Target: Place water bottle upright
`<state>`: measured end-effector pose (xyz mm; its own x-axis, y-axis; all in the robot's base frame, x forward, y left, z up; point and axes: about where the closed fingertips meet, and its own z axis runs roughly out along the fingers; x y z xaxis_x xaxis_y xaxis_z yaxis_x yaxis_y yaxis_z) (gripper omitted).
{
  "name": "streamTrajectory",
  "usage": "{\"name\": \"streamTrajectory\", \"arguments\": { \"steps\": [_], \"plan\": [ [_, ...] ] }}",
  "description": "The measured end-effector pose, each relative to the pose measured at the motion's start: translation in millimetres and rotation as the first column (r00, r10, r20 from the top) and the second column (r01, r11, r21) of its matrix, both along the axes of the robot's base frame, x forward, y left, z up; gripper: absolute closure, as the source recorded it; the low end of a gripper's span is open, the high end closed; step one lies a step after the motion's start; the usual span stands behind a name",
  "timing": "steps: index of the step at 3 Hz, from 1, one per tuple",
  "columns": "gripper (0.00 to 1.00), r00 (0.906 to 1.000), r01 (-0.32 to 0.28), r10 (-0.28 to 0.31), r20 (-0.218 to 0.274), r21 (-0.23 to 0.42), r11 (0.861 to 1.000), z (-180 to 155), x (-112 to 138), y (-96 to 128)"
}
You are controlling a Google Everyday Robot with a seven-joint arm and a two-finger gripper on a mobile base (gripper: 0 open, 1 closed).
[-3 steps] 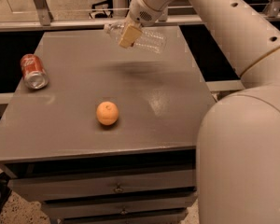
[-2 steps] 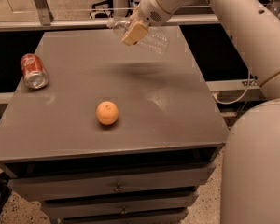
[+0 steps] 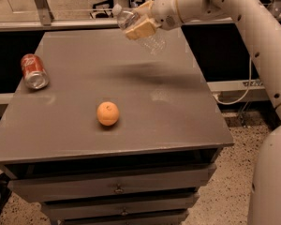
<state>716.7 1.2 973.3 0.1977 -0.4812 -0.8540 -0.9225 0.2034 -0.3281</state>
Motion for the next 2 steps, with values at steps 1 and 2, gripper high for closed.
{"name": "streamTrajectory", "arguments": {
  "steps": [1, 2],
  "plan": [
    [1.00, 0.9992, -0.037, 0.036, 0.017, 0.106, 0.994, 4.2, -0.4, -2.3],
    [1.00, 0.9971, -0.074, 0.067, 0.038, 0.221, 0.972, 3.8, 2.9, -4.9]
  ]
}}
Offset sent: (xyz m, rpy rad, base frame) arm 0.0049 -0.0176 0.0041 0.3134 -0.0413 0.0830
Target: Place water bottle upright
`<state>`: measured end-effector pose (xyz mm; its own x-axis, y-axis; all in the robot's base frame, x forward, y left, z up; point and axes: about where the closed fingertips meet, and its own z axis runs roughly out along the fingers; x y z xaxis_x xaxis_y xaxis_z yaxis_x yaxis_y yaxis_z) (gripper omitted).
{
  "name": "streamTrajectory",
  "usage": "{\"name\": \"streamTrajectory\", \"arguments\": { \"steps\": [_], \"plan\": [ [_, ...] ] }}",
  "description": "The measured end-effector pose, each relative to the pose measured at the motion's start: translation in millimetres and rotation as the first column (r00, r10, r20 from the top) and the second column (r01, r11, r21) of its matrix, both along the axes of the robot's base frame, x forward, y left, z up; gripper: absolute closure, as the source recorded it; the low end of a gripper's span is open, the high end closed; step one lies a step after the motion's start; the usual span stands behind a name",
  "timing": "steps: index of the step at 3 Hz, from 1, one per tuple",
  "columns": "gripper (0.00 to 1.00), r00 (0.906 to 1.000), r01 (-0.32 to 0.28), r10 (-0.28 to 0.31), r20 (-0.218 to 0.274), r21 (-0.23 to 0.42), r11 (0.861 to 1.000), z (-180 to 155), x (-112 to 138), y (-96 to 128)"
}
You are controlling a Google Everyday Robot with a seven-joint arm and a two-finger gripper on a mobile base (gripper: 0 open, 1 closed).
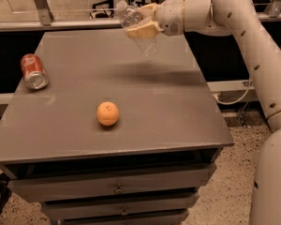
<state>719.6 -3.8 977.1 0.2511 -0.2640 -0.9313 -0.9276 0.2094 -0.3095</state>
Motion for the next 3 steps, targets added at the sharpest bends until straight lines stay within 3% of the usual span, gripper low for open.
{"name": "streamTrajectory", "arguments": {
  "steps": [2, 3],
  "plan": [
    [1.00, 0.9994, -0.033, 0.031, 0.014, 0.116, 0.993, -3, 5, -3],
    [1.00, 0.9988, -0.024, 0.032, -0.038, 0.206, 0.978, -8, 15, -13]
  ]
}}
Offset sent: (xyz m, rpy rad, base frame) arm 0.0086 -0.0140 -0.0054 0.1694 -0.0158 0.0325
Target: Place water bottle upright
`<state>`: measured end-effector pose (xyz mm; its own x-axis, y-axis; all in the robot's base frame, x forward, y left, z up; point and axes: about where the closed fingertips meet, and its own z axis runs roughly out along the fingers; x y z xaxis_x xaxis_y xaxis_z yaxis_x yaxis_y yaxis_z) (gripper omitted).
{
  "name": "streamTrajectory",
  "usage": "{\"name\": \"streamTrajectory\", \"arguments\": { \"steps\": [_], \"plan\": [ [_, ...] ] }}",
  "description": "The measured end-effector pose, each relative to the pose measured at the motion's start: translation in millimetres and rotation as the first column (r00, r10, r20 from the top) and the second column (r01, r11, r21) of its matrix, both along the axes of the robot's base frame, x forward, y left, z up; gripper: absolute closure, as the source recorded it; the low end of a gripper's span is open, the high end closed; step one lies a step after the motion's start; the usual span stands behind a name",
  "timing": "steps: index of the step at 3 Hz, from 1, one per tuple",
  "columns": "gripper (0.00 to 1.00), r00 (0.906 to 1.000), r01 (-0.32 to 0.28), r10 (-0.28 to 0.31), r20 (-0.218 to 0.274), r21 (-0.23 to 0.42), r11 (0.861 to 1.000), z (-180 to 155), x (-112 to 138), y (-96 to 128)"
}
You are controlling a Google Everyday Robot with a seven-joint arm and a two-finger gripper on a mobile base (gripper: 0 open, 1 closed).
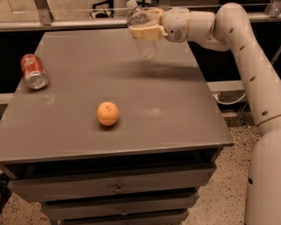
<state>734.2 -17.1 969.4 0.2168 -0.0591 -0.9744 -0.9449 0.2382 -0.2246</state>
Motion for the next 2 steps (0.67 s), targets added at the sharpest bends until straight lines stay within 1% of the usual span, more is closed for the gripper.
{"name": "streamTrajectory", "arguments": {
  "steps": [1, 2],
  "plan": [
    [1.00, 0.9985, -0.002, 0.005, -0.055, 0.056, 0.998, -3.5, 6.6, -5.3],
    [1.00, 0.9953, -0.006, 0.017, -0.095, 0.114, 0.993, -5.1, 11.3, -10.1]
  ]
}}
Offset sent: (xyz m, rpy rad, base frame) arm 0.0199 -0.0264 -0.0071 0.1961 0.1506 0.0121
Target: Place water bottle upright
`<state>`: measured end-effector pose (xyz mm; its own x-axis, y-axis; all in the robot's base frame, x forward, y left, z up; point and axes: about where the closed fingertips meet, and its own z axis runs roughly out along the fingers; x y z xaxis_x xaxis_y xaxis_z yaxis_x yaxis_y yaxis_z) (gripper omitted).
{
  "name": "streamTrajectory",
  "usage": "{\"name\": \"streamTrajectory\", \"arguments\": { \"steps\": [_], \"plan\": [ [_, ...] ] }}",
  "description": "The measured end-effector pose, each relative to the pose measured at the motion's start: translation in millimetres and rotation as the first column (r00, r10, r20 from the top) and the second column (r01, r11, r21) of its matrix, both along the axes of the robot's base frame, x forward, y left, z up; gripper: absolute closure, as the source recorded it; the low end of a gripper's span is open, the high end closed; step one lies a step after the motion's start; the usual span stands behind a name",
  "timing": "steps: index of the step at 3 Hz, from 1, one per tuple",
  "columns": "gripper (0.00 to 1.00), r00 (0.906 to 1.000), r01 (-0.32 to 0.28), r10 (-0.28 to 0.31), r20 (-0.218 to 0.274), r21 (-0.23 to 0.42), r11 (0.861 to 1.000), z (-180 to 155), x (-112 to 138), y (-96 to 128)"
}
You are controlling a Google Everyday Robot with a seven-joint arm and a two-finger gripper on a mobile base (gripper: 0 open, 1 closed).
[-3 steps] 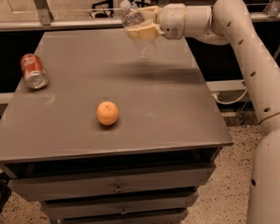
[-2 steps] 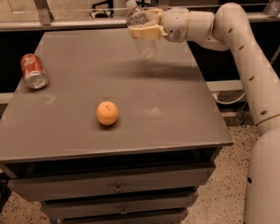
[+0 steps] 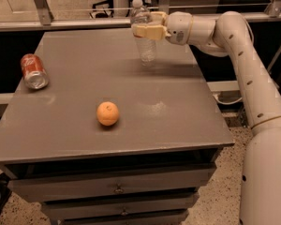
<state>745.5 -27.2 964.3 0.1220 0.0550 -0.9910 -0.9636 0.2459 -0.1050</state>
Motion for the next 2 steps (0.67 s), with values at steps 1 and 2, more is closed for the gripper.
{"name": "streamTrajectory", "arguments": {
  "steps": [1, 2],
  "plan": [
    [1.00, 0.9997, -0.013, 0.015, -0.022, 0.058, 0.998, 4.1, -0.1, -3.6],
    [1.00, 0.9990, -0.020, 0.024, -0.038, 0.088, 0.996, 3.3, -0.8, -4.8]
  ]
}}
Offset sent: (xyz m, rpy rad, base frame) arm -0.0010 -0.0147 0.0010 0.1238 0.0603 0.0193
